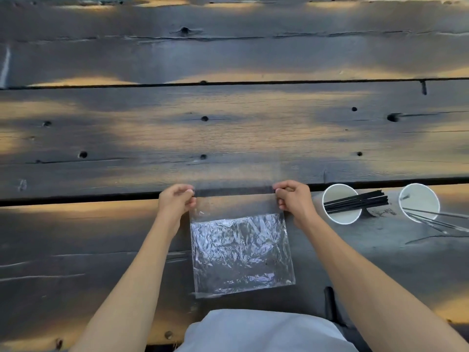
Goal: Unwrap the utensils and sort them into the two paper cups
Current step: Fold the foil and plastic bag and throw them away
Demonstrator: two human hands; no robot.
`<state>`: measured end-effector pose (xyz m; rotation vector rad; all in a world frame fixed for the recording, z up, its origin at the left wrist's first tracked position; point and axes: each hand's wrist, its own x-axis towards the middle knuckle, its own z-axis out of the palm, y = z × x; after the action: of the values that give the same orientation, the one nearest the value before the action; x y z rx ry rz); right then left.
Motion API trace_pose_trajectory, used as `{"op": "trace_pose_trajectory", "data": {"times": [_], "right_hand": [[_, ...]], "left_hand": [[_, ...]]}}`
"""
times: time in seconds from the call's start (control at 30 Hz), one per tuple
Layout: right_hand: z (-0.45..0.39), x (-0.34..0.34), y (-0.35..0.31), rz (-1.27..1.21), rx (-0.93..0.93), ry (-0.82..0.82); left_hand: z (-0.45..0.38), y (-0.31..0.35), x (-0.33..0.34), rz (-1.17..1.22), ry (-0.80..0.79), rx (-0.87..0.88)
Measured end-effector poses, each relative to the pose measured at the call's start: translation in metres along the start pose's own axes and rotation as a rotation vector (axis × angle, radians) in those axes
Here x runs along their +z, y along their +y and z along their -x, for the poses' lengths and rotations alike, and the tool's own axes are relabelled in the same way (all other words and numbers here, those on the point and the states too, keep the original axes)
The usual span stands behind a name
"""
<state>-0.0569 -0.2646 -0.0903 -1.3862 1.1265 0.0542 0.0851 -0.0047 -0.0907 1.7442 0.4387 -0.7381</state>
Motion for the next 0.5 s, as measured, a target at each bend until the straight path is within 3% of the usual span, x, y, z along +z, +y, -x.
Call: {"op": "trace_pose_trajectory", "data": {"times": [0.23, 0.5], "right_hand": [[0.045, -0.021, 0.015, -0.126, 0.008, -0.158], [0.079, -0.044, 0.054, -0.183, 0.040, -0.204]], "left_hand": [[0.045, -0.031, -0.034, 0.027, -0.060, 0.066], [0.098, -0.065, -0.053, 0.080, -0.177, -0.024]]}}
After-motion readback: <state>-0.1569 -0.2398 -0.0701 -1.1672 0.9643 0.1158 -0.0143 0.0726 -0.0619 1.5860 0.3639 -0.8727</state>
